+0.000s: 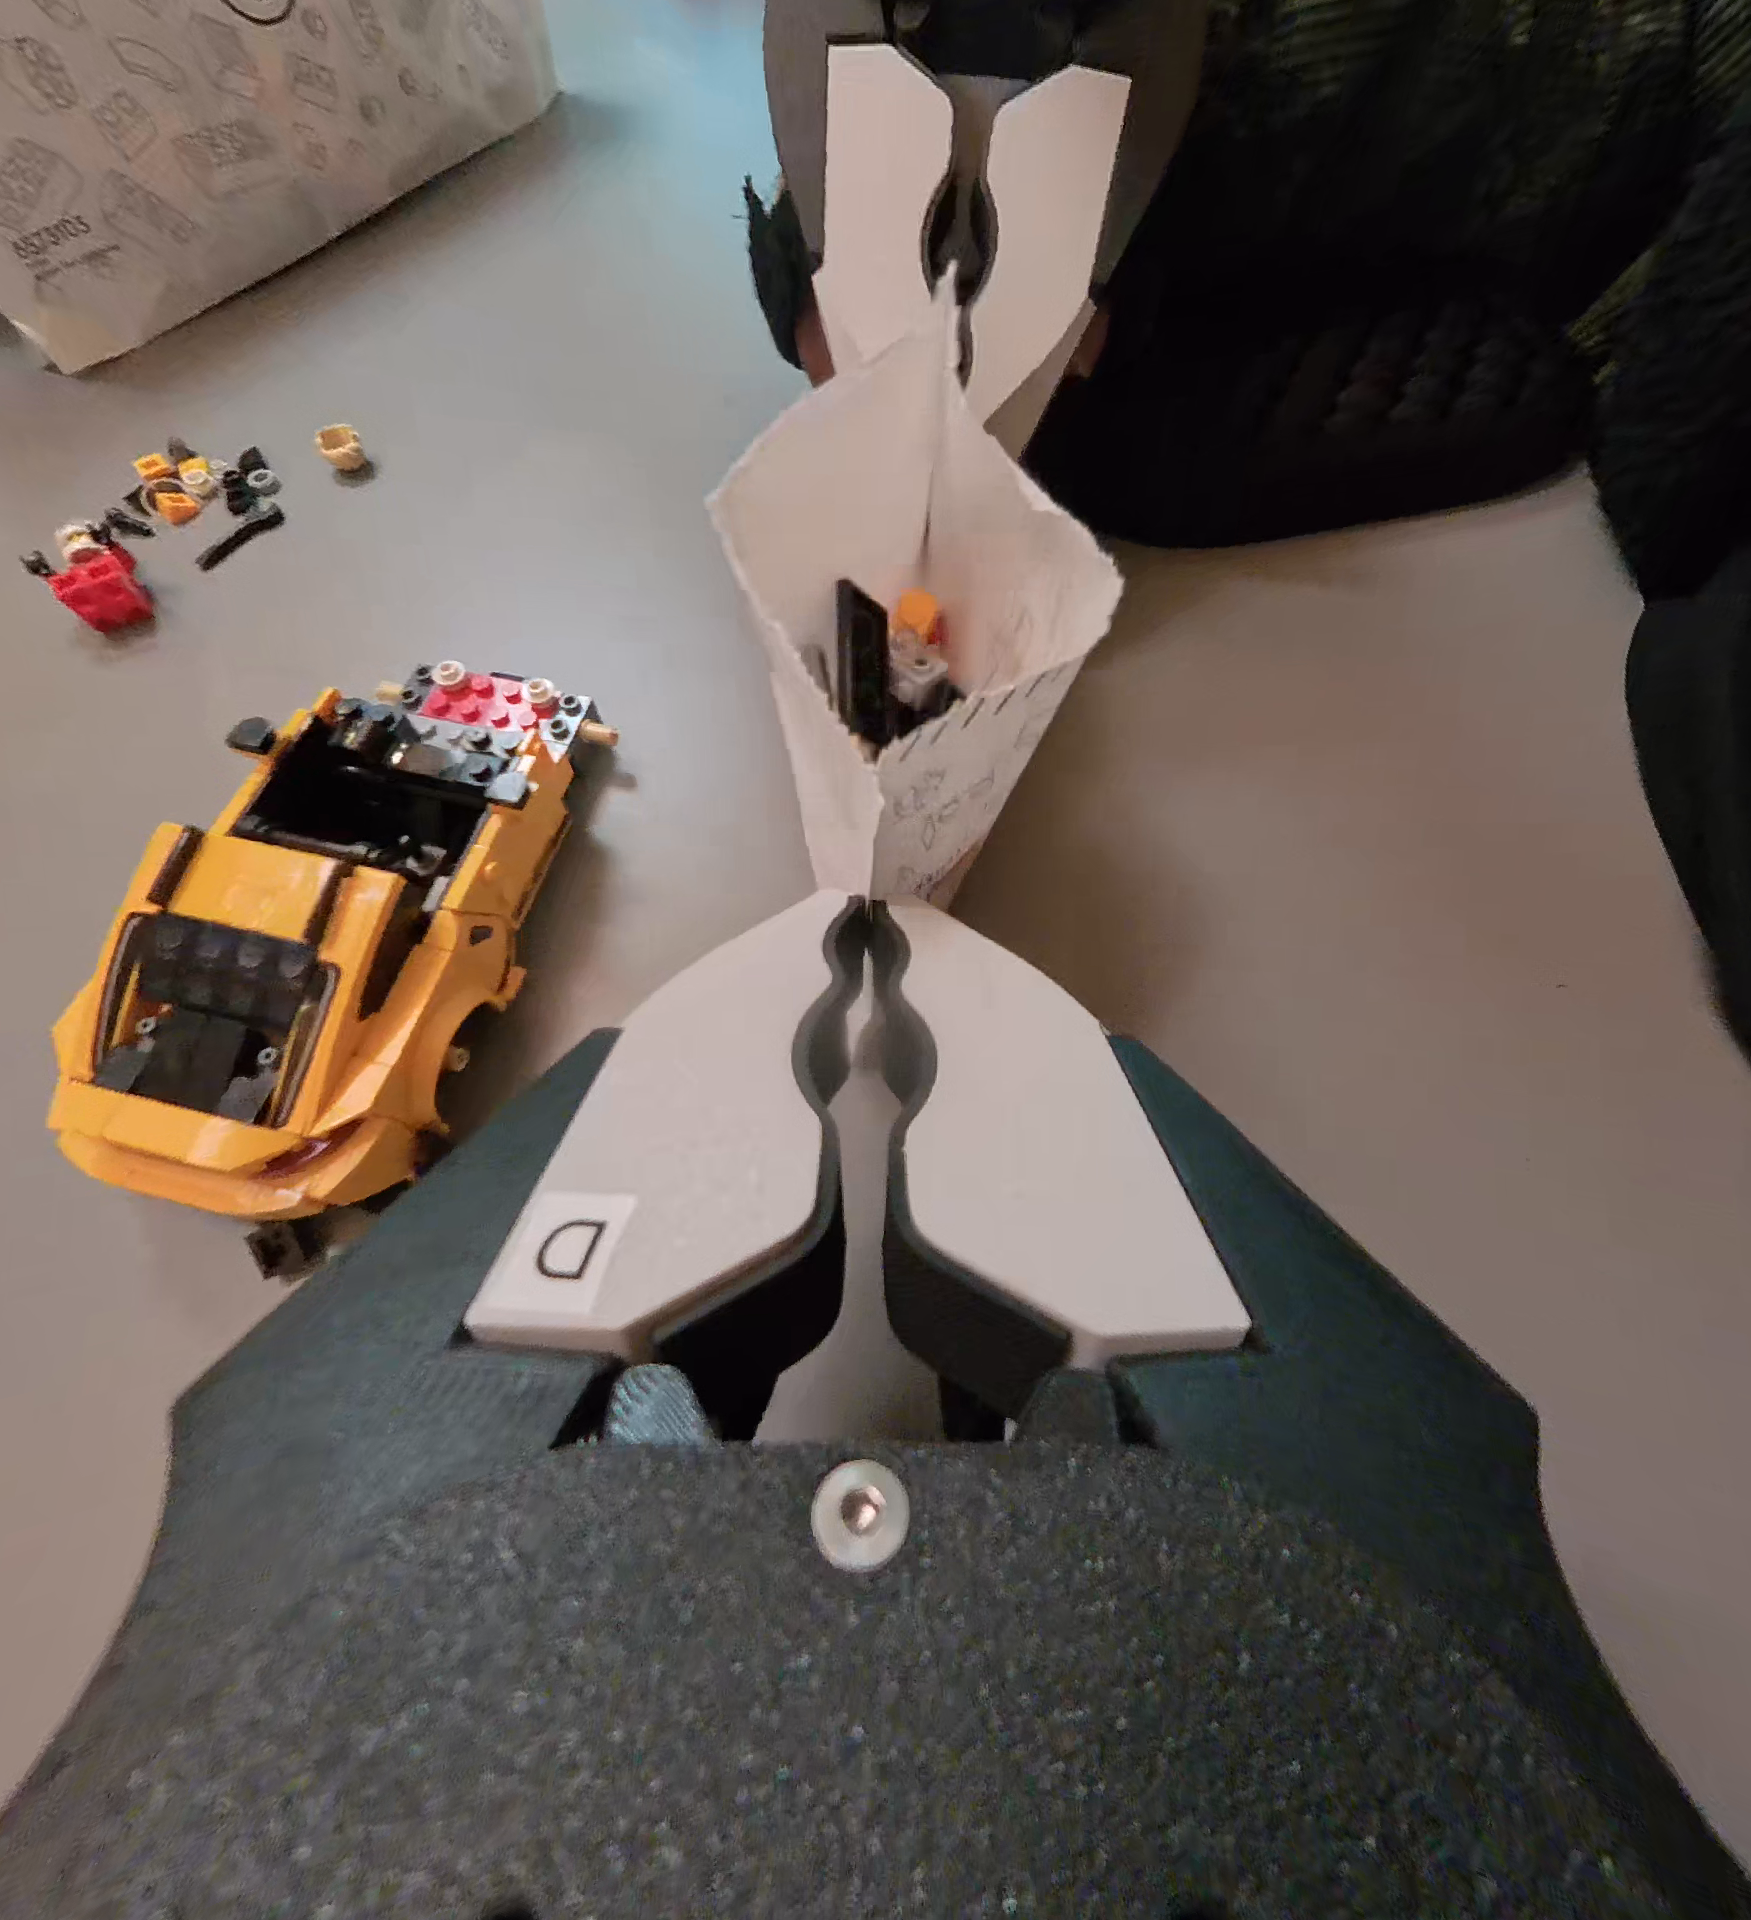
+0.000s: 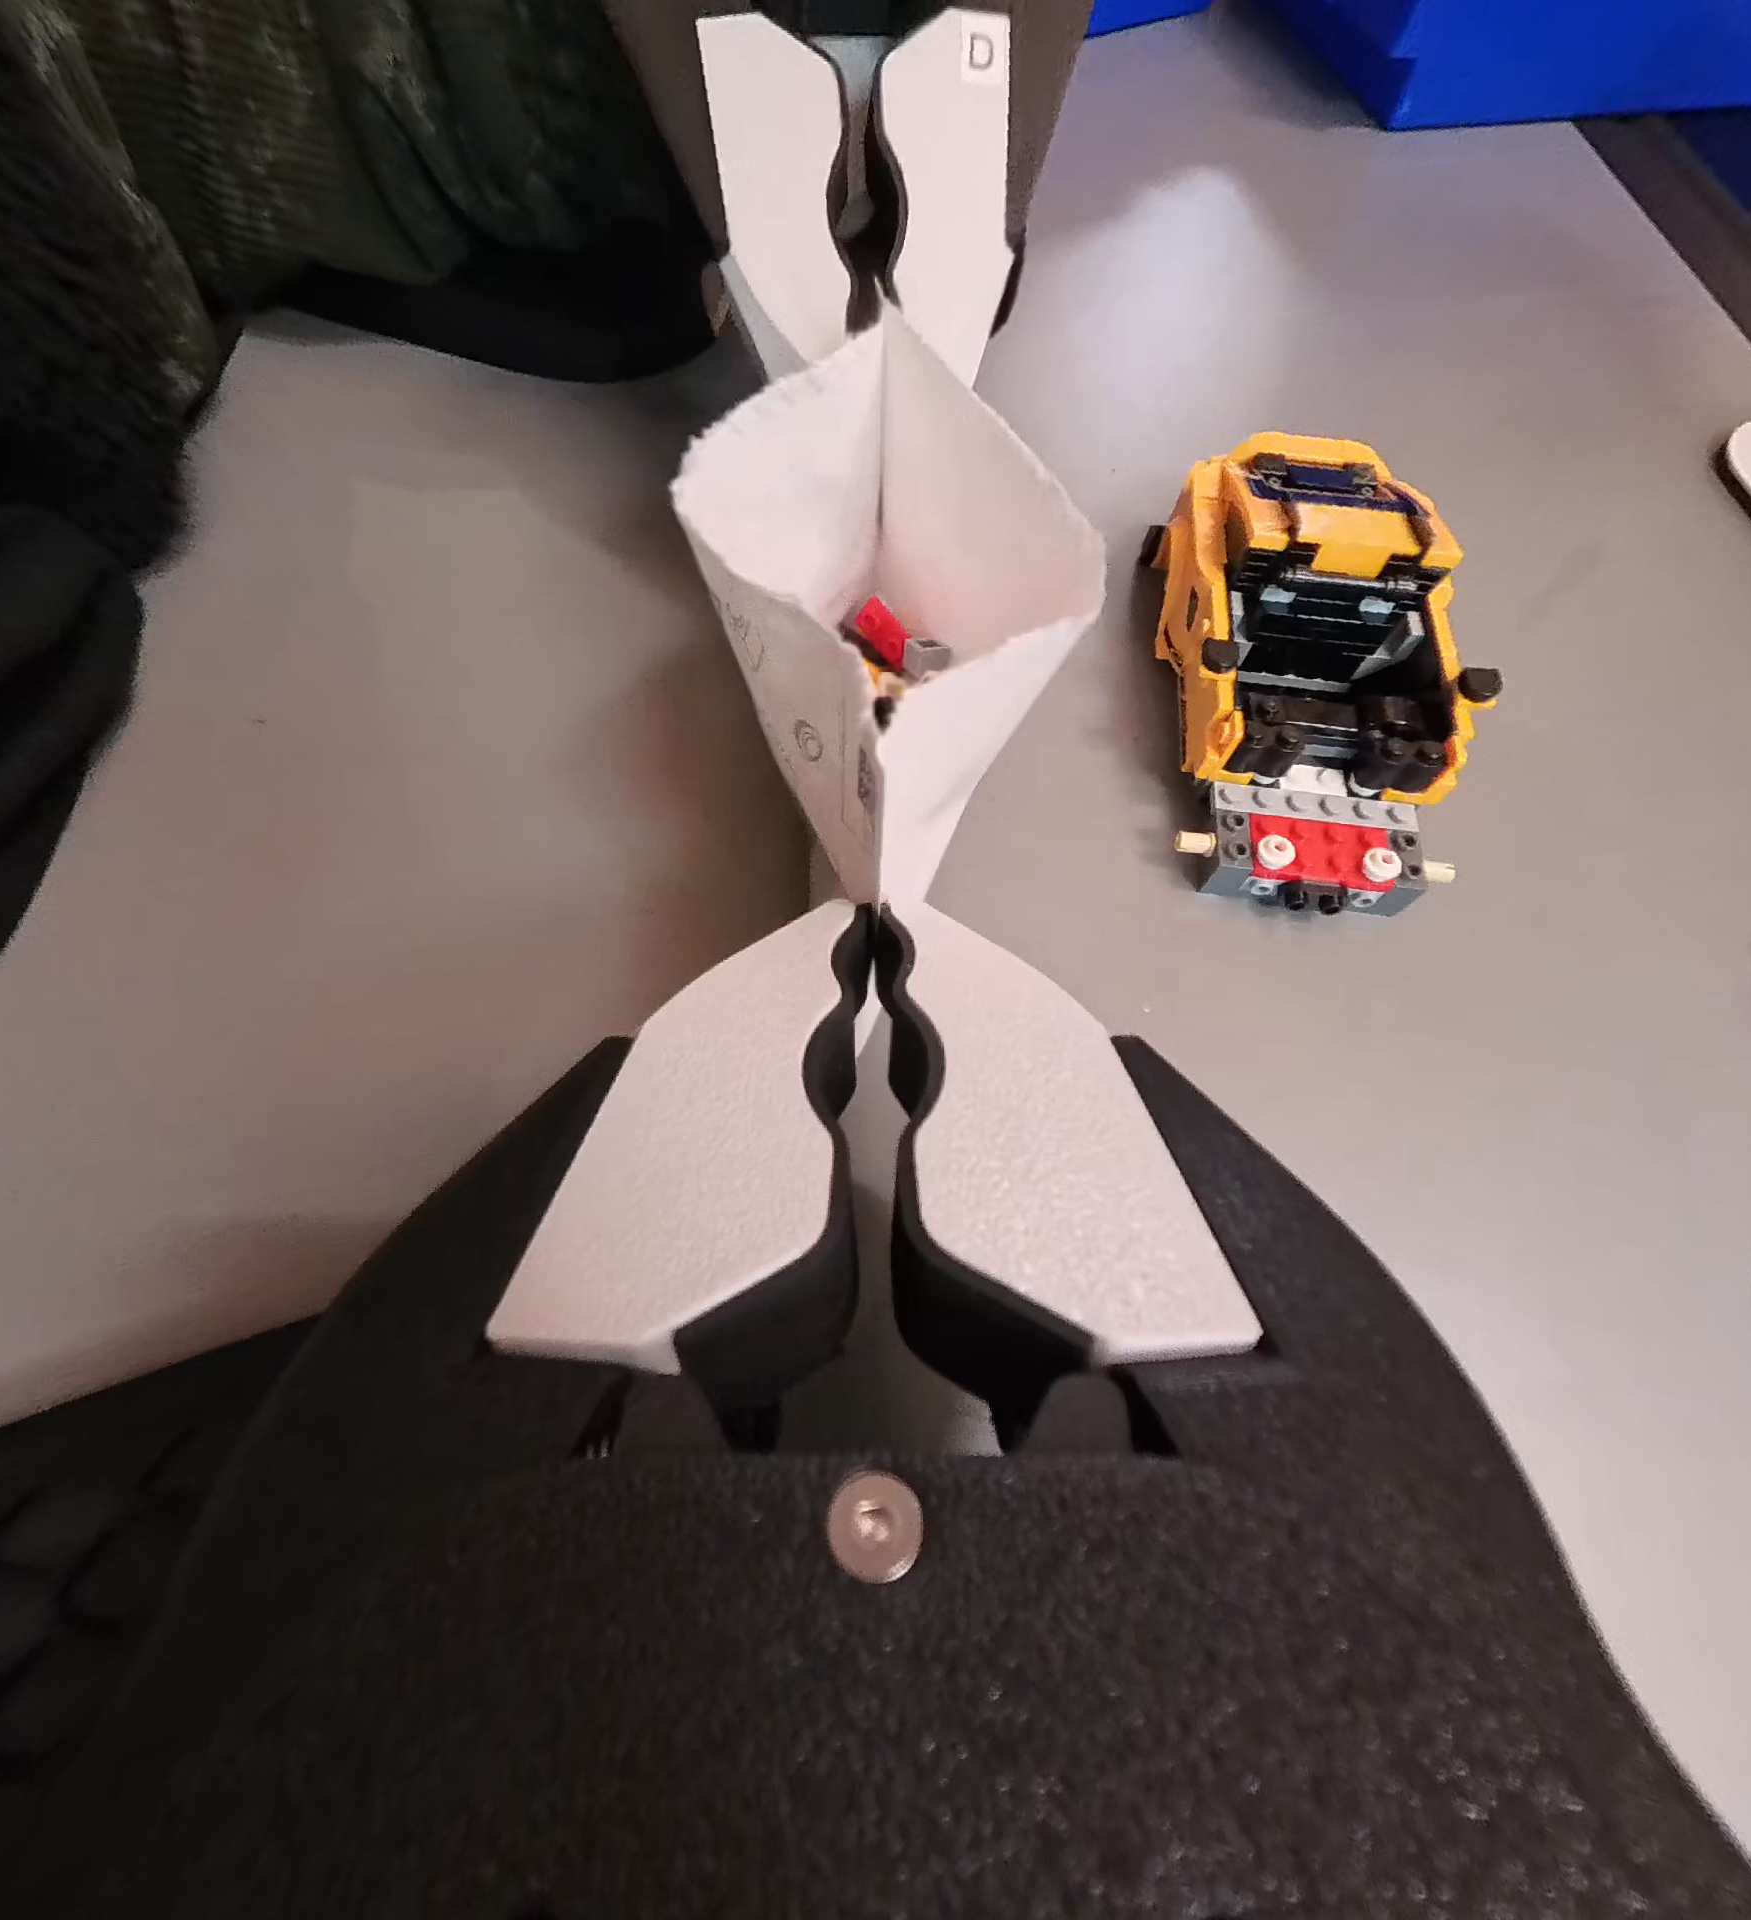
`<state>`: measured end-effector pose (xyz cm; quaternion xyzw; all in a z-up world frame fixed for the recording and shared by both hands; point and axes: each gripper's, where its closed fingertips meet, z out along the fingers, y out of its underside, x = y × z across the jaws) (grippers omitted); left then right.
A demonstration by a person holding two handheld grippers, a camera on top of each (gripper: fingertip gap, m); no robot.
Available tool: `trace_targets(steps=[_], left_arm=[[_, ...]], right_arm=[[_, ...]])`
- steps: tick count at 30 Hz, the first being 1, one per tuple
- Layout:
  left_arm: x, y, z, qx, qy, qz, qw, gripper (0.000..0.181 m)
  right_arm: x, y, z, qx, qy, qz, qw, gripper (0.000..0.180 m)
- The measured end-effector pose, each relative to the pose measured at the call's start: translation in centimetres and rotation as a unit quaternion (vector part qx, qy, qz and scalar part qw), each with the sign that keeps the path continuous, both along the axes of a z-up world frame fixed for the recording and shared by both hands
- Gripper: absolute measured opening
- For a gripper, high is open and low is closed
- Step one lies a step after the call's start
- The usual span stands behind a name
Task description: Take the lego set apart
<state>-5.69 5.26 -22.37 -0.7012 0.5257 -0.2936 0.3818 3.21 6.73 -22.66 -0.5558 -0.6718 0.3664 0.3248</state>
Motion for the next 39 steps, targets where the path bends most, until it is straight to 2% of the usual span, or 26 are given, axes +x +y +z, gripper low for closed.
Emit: trace_targets(steps=[5, 7, 16, 20, 22, 23, 25, 30, 33, 35, 37, 39], left_arm=[[-0.2, -0.4, 0.4, -0.003, -0.001, -0.008, 1.0, 0.0], [-0.6, -0.4, 1.2, -0.009, -0.026, -0.012, 1.0, 0.0], [-0.5, -0.6, 0.1, -0.008, 0.0, -0.015, 1.0, 0.0], [-0.4, -0.5, 0.2, 0.003, 0.002, -0.012, 1.0, 0.0], [-0.2, -0.5, 0.2, 0.01, 0.004, -0.015, 1.0, 0.0], [0.0, -0.6, 0.1, 0.012, 0.004, -0.016, 1.0, 0.0], [0.1, -0.6, 0.1, 0.011, 0.004, -0.018, 1.0, 0.0], [-0.4, -0.5, 0.5, 0.009, -0.002, -0.013, 1.0, 0.001], [0.0, -0.5, 1.2, 0.011, -0.025, -0.013, 1.0, 0.031], [0.4, -0.4, 1.1, 0.015, -0.025, -0.011, 1.0, 0.038], [1.1, -0.6, 1.1, 0.019, -0.029, -0.018, 0.999, 0.037], [1.8, -1.0, 1.1, 0.022, -0.029, -0.029, 0.999, 0.027]], right_arm=[[0.4, 0.1, -0.2, 0.009, -0.008, 0.005, 1.0, 0.0], [0.5, 0.2, 0.3, -0.011, 0.013, 0.007, 1.0, 0.0], [0.7, 0.2, -0.5, -0.003, -0.009, 0.007, 1.0, 0.0], [0.5, 0.5, 0.0, 0.012, -0.003, -0.005, 1.0, 0.023], [0.1, 0.5, 0.8, 0.018, 0.016, -0.01, 1.0, 0.028], [-0.1, 0.4, 1.1, 0.021, 0.028, -0.009, 0.999, 0.027], [-0.3, 0.0, 1.6, 0.031, 0.048, -0.002, 0.998, 0.0], [-0.1, 0.1, 1.6, 0.023, 0.053, 0.003, 0.998, 0.0], [0.0, 0.2, 1.7, 0.027, 0.056, -0.001, 0.998, 0.0], [-0.1, 0.1, 1.8, 0.031, 0.06, 0.003, 0.998, 0.0], [-0.2, -0.1, 1.8, 0.035, 0.062, 0.006, 0.997, 0.0], [-0.2, -0.2, 1.8, 0.039, 0.063, 0.009, 0.997, 0.0]])
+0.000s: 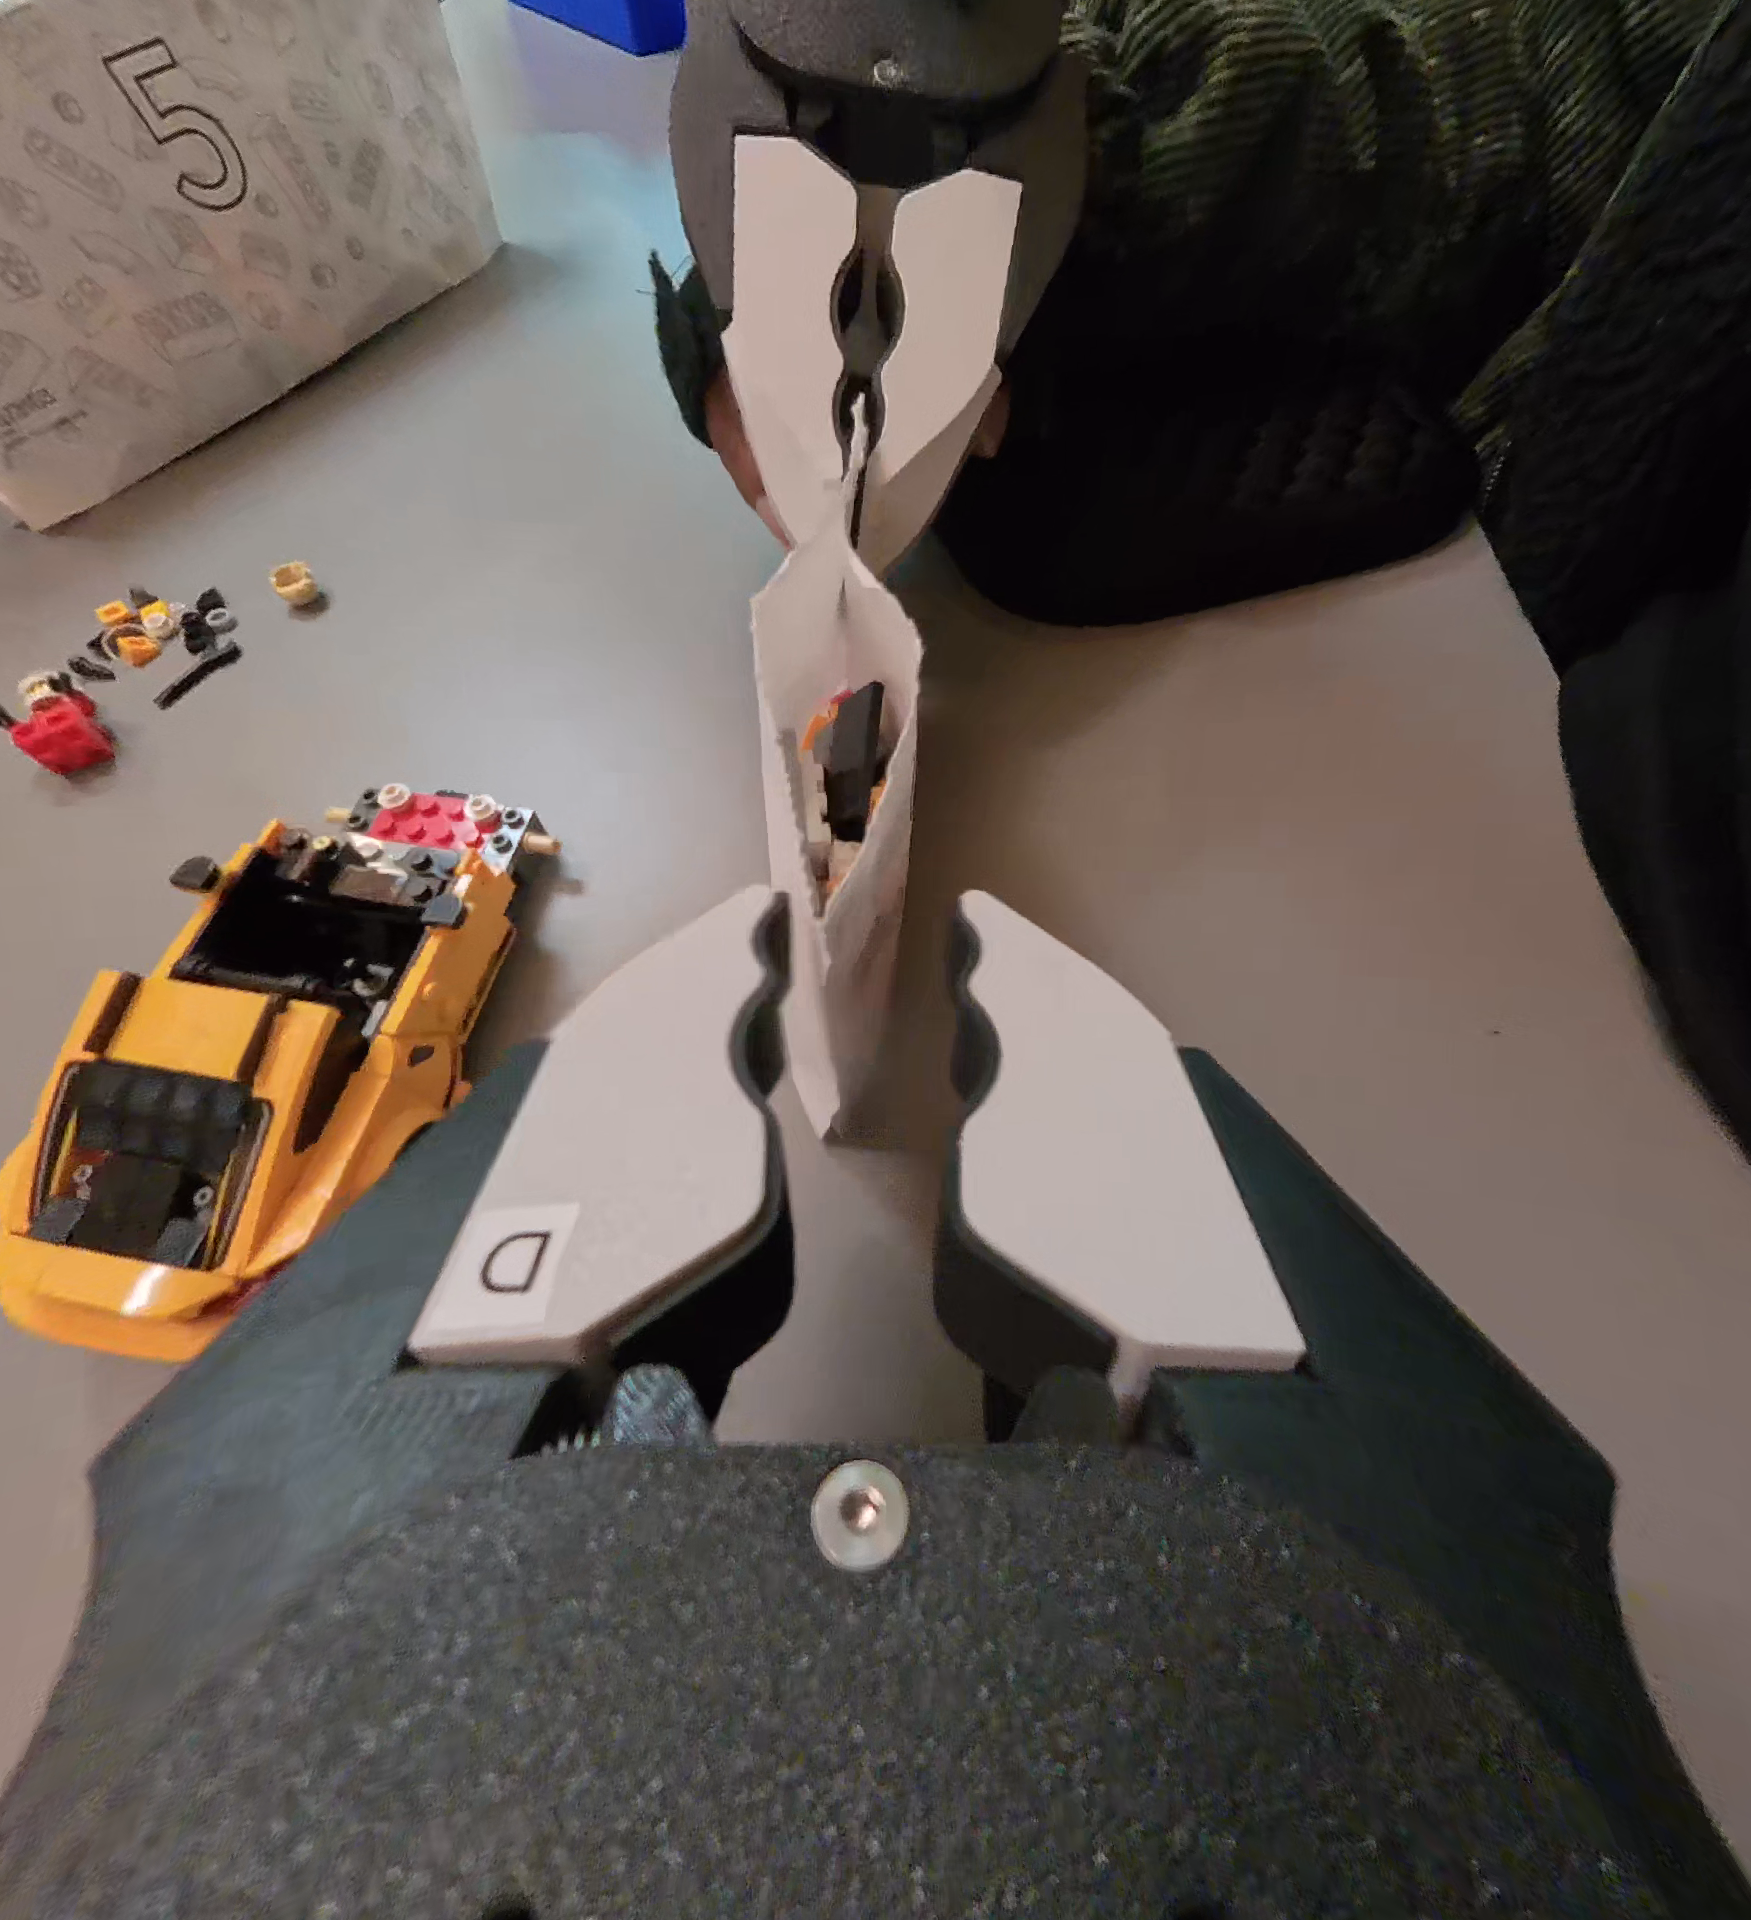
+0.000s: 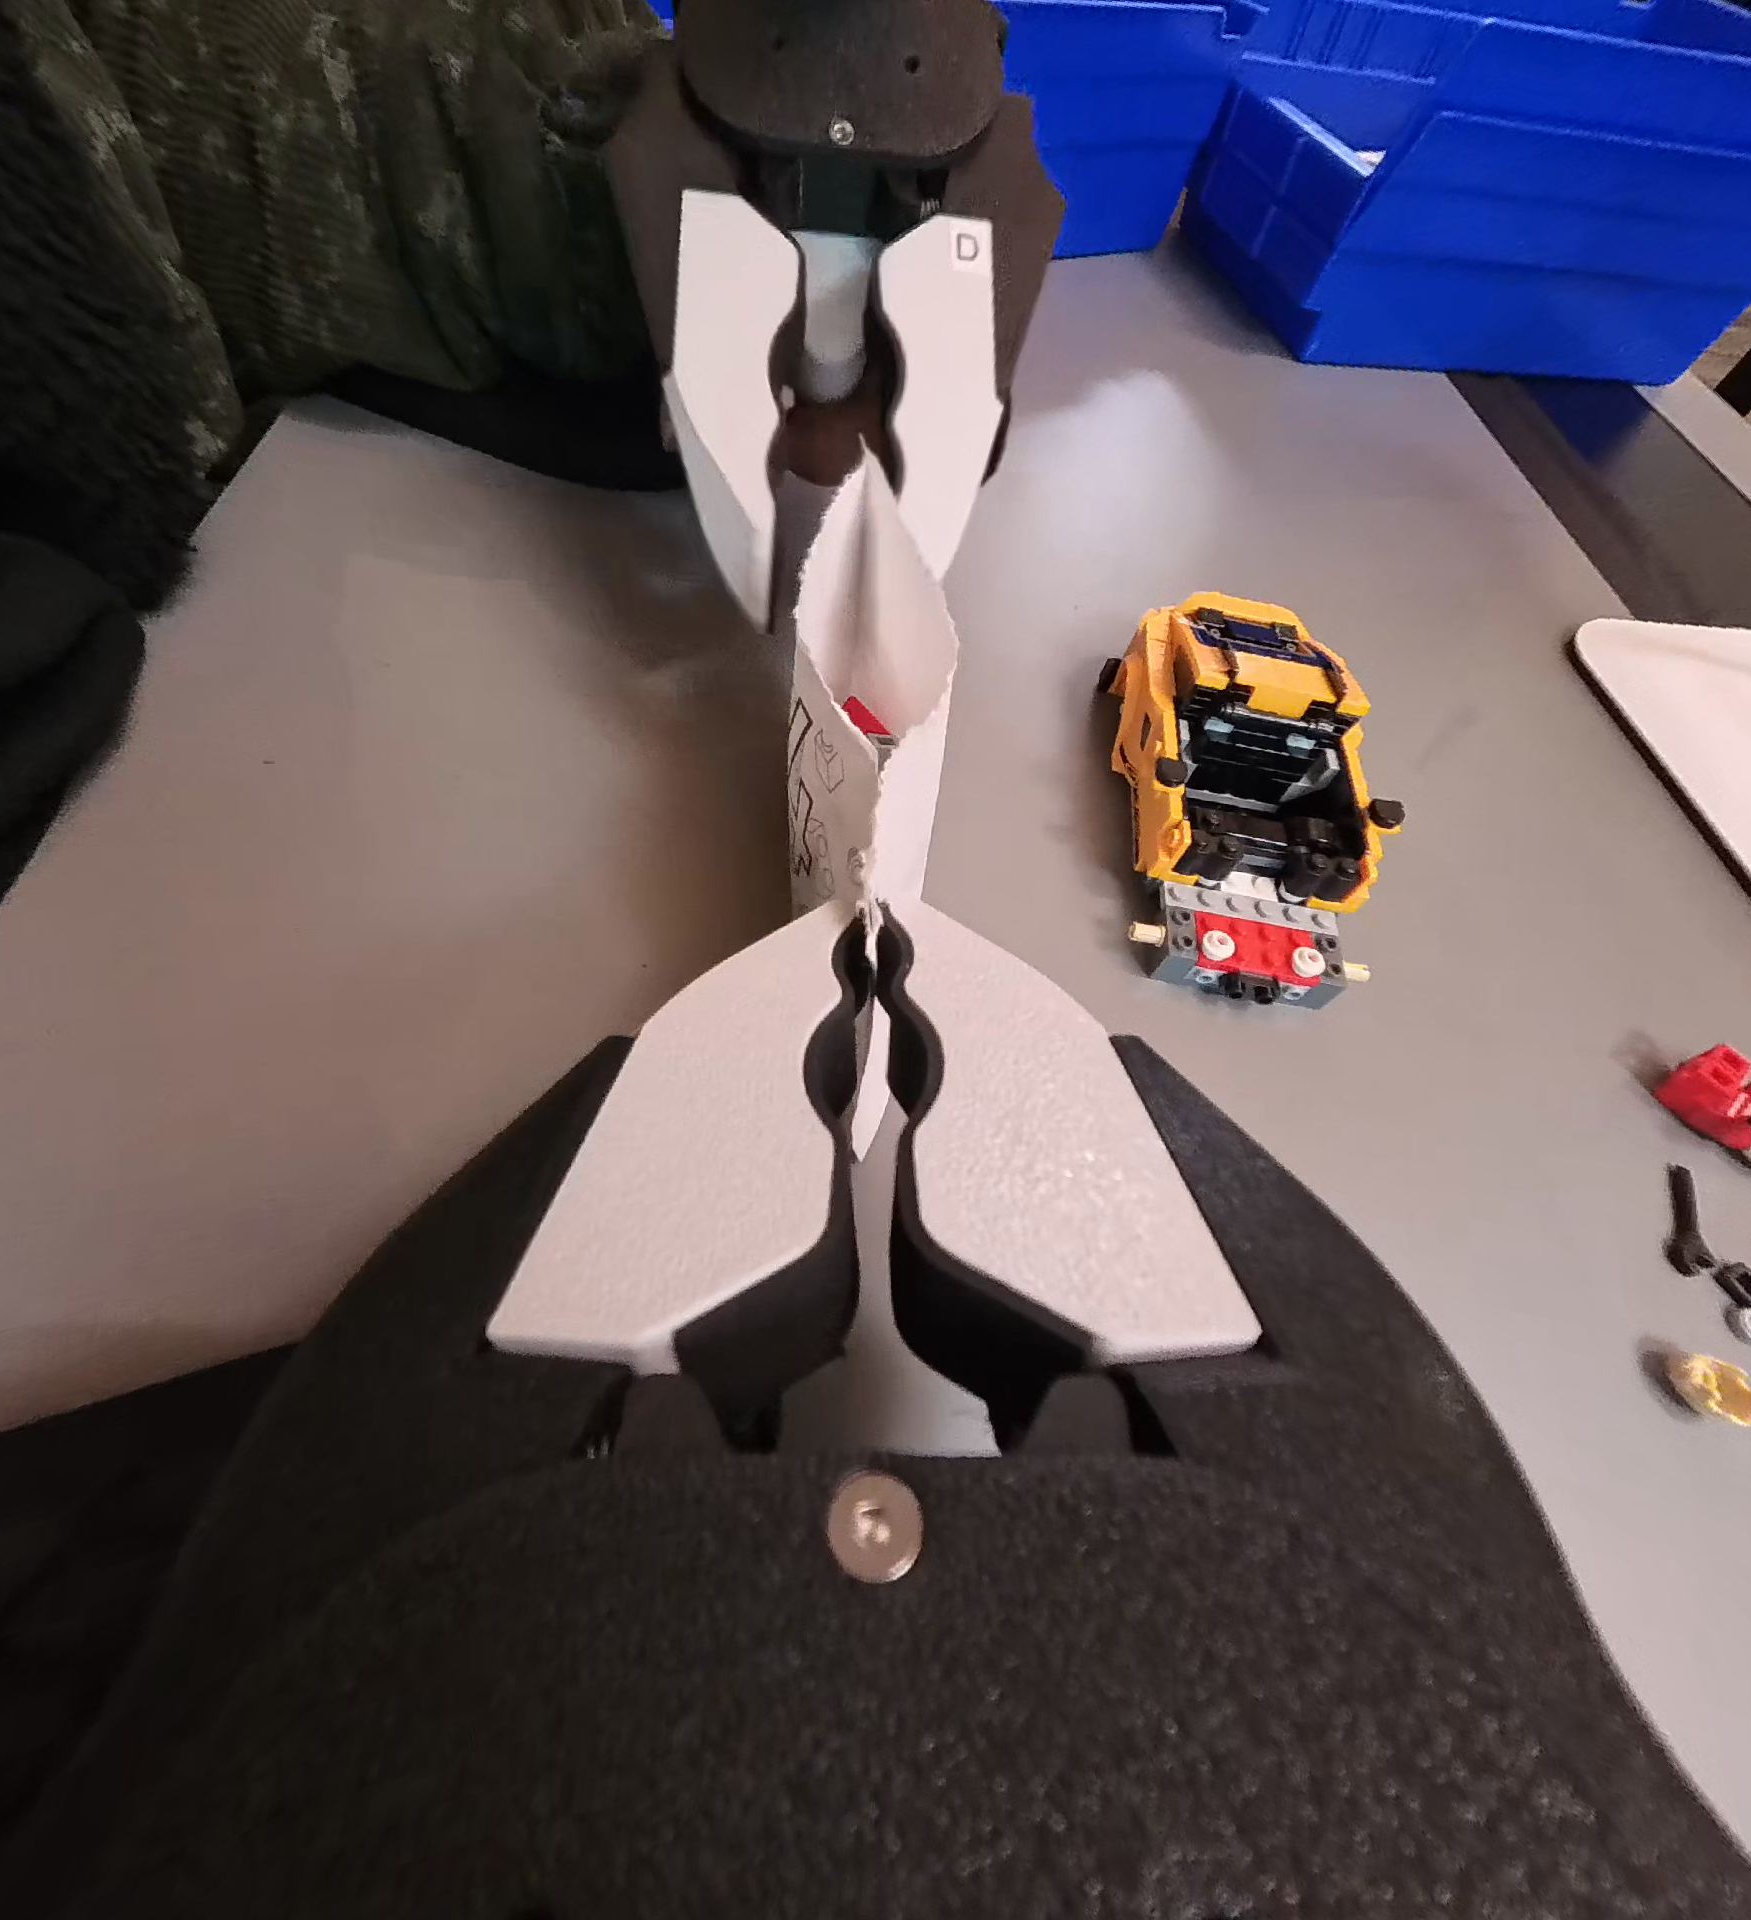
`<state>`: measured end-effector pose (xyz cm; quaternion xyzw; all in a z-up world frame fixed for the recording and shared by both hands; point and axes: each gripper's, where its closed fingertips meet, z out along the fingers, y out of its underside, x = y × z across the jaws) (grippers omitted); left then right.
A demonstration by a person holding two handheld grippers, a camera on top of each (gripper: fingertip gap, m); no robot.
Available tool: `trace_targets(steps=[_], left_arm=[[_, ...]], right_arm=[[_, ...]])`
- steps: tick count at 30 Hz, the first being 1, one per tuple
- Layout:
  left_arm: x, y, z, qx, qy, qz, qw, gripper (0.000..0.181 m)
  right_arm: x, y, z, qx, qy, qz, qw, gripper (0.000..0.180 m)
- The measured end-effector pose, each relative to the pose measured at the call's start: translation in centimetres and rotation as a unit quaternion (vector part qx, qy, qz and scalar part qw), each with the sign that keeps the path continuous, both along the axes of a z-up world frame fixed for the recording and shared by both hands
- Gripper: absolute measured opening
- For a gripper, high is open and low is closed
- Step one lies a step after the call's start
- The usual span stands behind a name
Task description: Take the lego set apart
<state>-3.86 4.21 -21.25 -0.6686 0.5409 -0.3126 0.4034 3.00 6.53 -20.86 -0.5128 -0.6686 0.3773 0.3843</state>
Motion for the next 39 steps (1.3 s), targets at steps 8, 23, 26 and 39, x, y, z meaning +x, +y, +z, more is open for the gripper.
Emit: trace_targets(steps=[8, 23, 26, 39], left_arm=[[-0.1, -0.4, 0.9, 0.014, -0.005, -0.008, 1.0, 0.0], [-0.5, 0.3, 0.7, 0.029, 0.005, 0.013, 0.999, 0.0], [-0.4, 0.3, 0.6, 0.031, 0.004, 0.012, 0.999, 0.0], [0.8, -0.3, 0.7, 0.042, -0.008, -0.009, 0.999, 0.0]], right_arm=[[0.0, -0.1, 0.1, -0.02, 0.004, 0.009, 1.0, 0.0], [0.2, 0.4, 0.0, -0.007, -0.007, -0.011, 1.0, 0.006], [0.0, 0.4, 0.1, -0.004, -0.005, -0.015, 1.0, 0.019], [-1.9, -1.7, -0.8, -0.002, -0.02, 0.016, 1.0, 0.006]])
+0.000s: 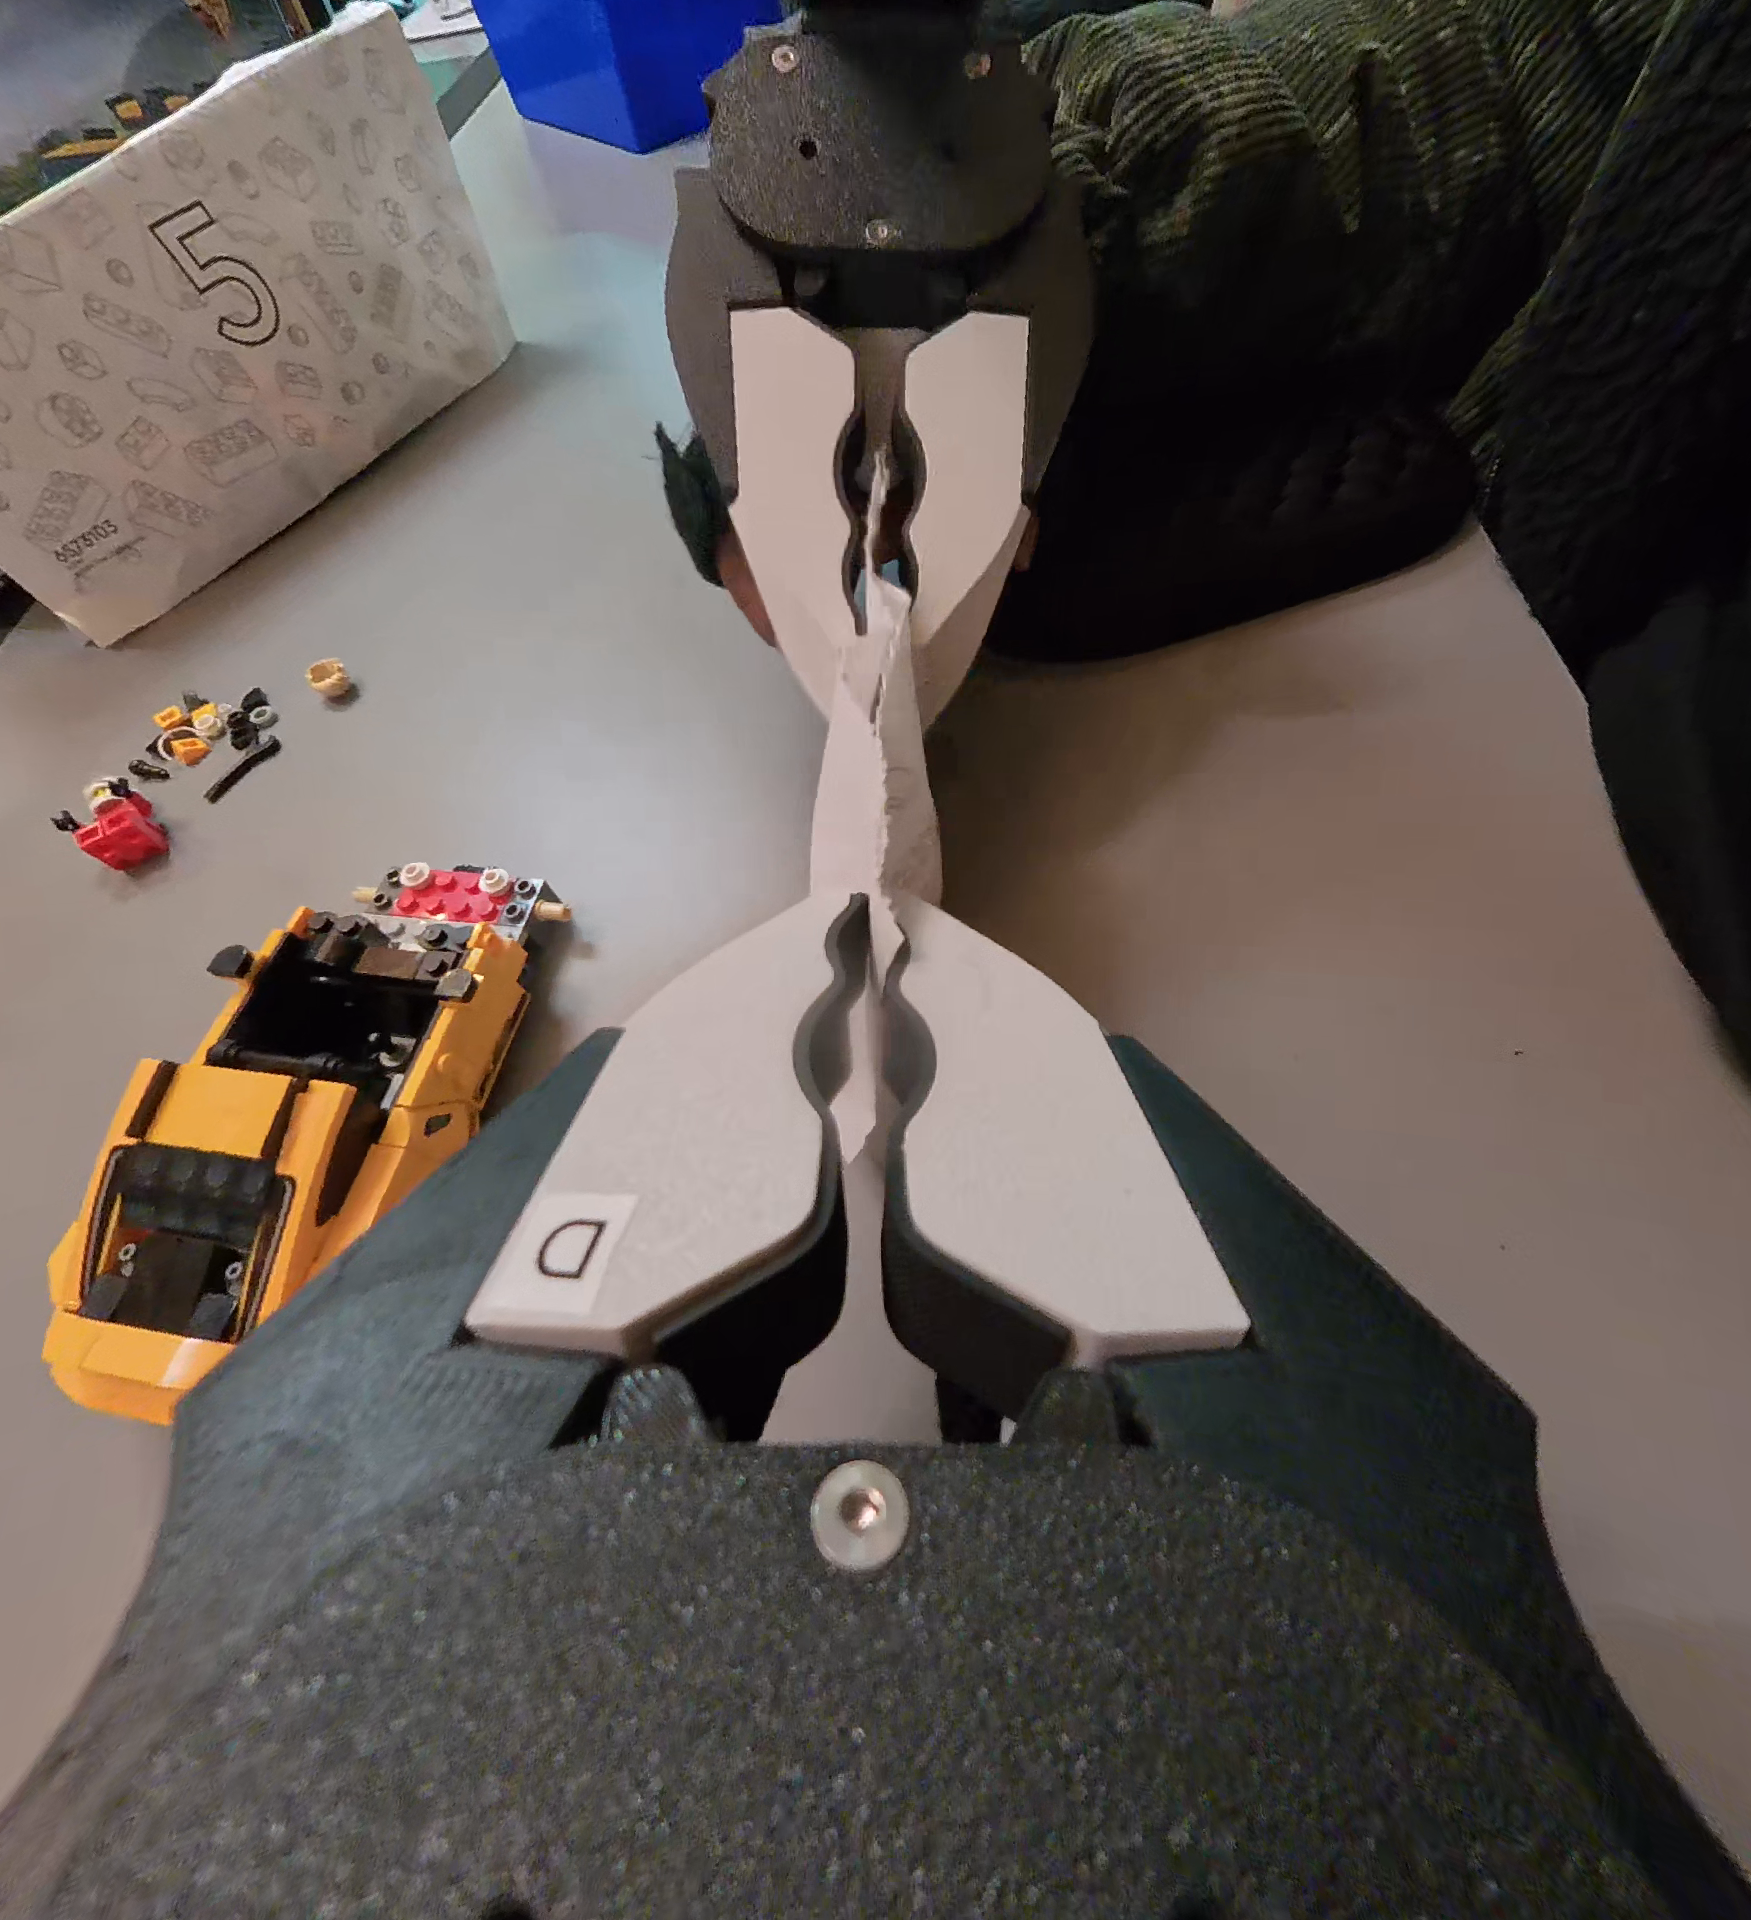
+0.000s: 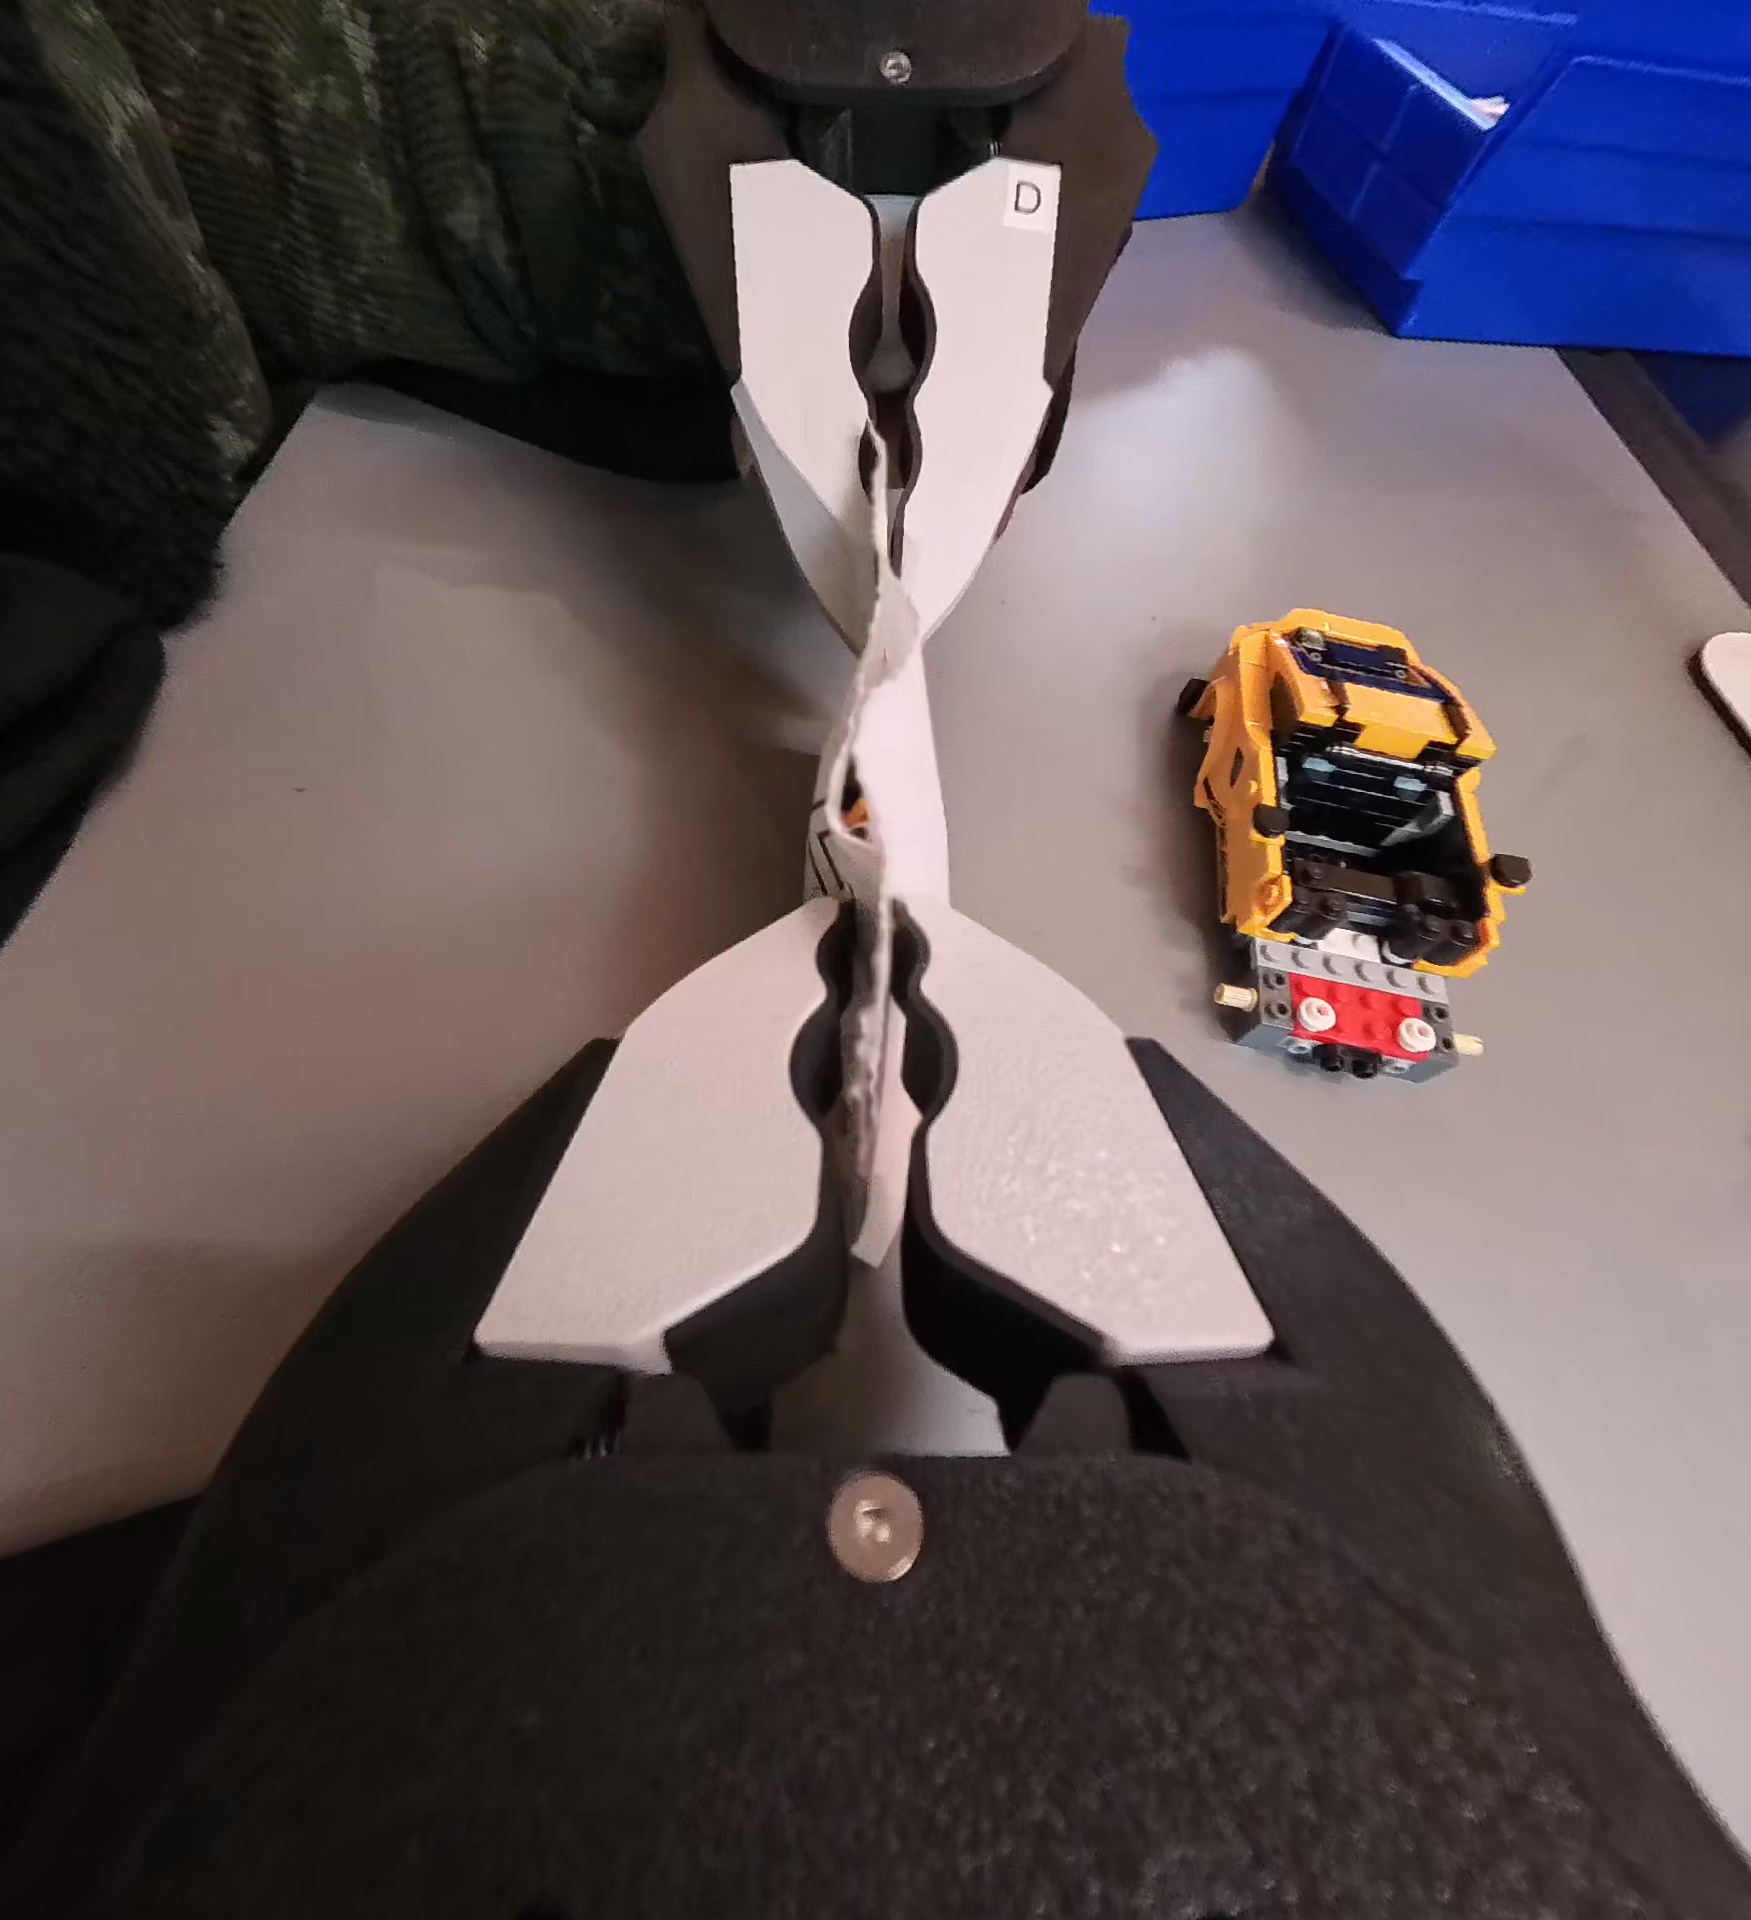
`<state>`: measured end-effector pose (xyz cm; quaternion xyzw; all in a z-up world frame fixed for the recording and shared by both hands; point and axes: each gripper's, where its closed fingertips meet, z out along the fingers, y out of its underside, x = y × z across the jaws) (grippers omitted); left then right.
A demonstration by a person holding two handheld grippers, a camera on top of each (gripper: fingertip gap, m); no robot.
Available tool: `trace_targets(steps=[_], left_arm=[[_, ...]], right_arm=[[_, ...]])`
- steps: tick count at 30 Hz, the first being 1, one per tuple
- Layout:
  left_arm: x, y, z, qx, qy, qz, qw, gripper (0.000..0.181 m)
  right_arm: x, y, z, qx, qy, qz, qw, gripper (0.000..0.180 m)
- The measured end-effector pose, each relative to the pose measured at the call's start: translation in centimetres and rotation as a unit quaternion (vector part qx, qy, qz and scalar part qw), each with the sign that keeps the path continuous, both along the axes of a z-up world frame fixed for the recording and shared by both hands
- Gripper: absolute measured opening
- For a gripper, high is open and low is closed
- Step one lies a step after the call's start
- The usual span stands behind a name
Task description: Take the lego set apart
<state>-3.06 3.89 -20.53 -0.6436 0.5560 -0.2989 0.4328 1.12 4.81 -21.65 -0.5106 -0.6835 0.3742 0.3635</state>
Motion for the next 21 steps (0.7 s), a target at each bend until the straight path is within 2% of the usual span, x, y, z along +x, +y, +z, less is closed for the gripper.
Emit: trace_targets(steps=[3, 7, 10, 13, 16, 21], left_arm=[[0.1, -0.1, 0.1, -0.005, -0.006, -0.002, 1.0, 0.0], [0.5, -0.2, 0.6, -0.02, -0.026, -0.001, 0.999, 0.037], [1.7, -0.4, 0.1, -0.004, -0.013, -0.004, 1.0, 0.043], [2.6, -0.2, -0.1, 0.013, -0.009, 0.001, 1.0, 0.035], [2.7, -0.5, -0.2, 0.019, -0.002, -0.006, 1.0, 0.018], [2.7, -1.0, -0.2, 0.02, 0.006, -0.017, 1.0, 0.003]], right_arm=[[0.1, -0.1, 0.2, 0.0, 0.005, 0.004, 1.0, 0.004], [0.1, 0.0, 0.5, 0.003, 0.019, 0.002, 1.0, 0.003], [0.0, -0.1, 0.7, 0.012, 0.027, 0.008, 1.0, 0.003], [-0.1, -0.5, 0.4, 0.03, 0.023, 0.018, 0.999, 0.003], [-0.1, -0.8, 0.3, 0.041, 0.024, 0.025, 0.999, 0.003], [-0.1, -0.9, 0.6, 0.024, 0.03, 0.026, 0.999, 0.005]])
